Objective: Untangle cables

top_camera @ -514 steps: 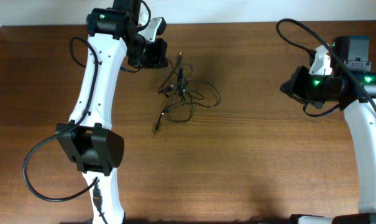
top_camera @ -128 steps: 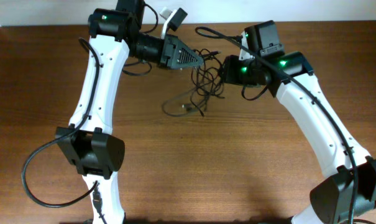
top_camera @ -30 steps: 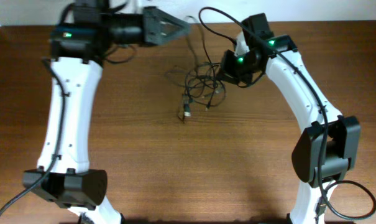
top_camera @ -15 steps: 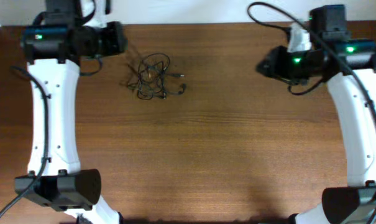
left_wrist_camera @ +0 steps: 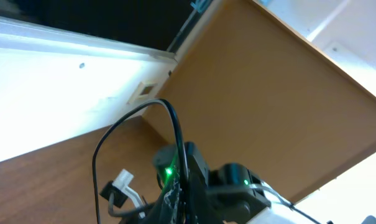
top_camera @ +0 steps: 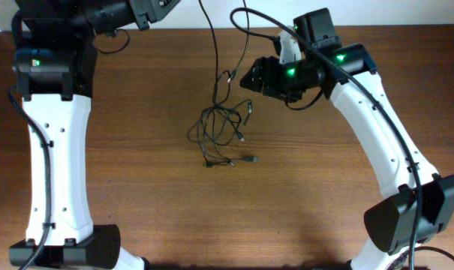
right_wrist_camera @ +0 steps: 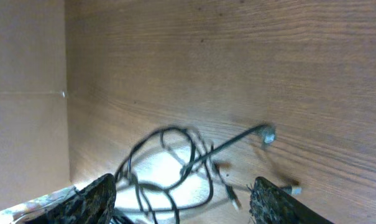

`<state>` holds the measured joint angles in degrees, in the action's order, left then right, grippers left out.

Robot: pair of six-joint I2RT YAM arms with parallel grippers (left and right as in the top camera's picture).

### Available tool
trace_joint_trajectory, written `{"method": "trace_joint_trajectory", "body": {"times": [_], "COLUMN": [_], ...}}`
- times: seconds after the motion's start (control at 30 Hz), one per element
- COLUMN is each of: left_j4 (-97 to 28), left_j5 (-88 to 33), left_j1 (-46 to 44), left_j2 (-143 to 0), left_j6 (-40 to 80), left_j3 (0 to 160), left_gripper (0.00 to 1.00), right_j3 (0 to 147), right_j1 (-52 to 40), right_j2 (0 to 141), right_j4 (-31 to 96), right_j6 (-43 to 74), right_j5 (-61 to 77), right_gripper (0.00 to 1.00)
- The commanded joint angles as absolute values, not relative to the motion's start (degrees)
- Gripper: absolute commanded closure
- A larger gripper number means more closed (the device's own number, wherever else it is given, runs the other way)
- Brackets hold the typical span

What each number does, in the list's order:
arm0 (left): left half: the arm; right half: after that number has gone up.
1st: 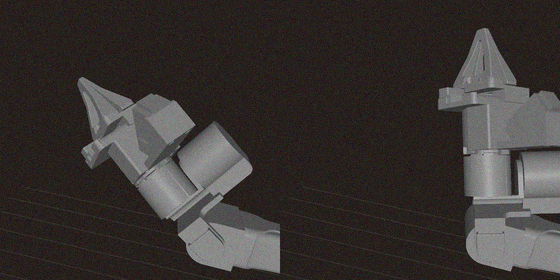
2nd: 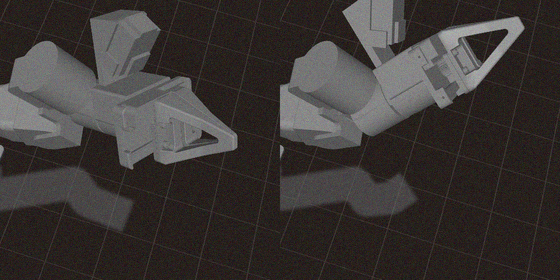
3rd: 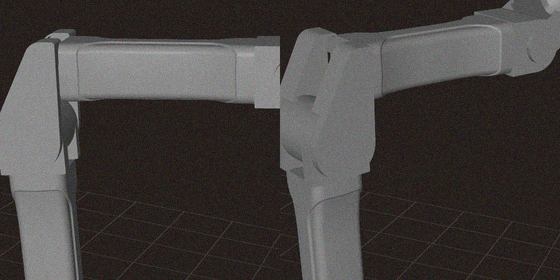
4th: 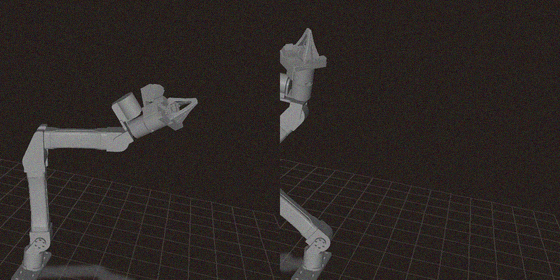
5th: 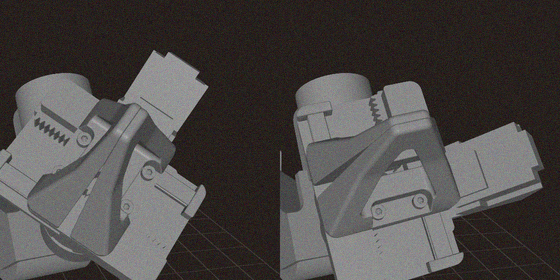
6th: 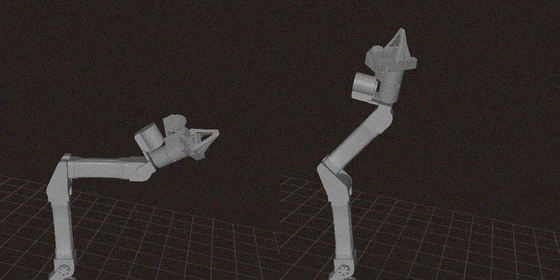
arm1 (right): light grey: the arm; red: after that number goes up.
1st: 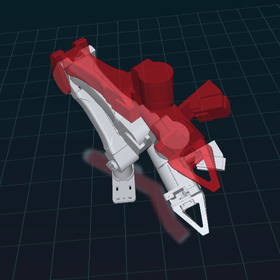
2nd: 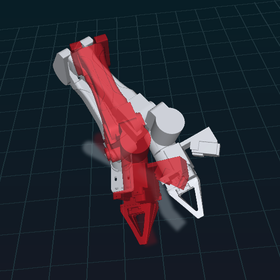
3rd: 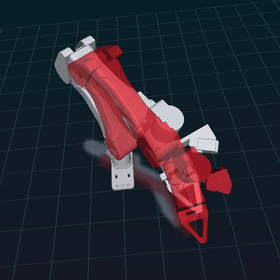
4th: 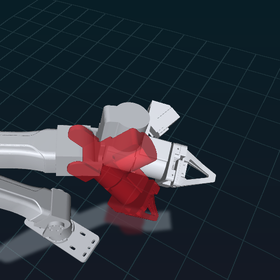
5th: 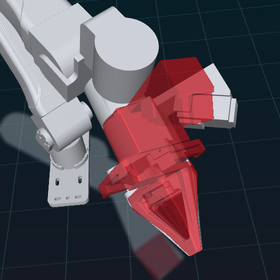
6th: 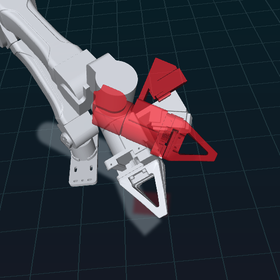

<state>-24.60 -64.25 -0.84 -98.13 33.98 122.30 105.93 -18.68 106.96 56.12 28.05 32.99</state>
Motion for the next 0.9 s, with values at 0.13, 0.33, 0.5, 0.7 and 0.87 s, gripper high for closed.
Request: {"method": "trace_joint_trajectory", "body": {"times": [0.13,0.33,0.5,0.7,0.87], "left_j4": [-25.82,-26.22,-26.22,-40.88,-59.44], "left_j5": [-54.76,-56.62,-58.06,-39.62,-14.66], "left_j1": [-0.60,-0.60,-0.58,3.46,3.44], "left_j2": [-96.73,-96.73,-96.73,-96.75,-96.75], "left_j6": [35.16,36.51,36.62,30.52,20.91], "left_j3": [123.04,123.04,123.07,123.04,123.04], "left_gripper": [1.00,1.00,1.00,1.00,1.00], "right_j3": [106.02,106.02,106.02,106.04,106.04], "right_j1": [-19.55,-24.21,-26.11,-21.87,-16.78], "right_j2": [107.24,108.31,112.38,107.66,103.20], "right_j4": [54.63,40.47,35.97,36.36,47.99], "right_j6": [9.19,11.16,11.20,19.64,27.55], "right_j5": [51.00,37.74,34.87,35.24,27.81], "right_gripper": [0.26,0.25,0.80,0.96,0.96]}}
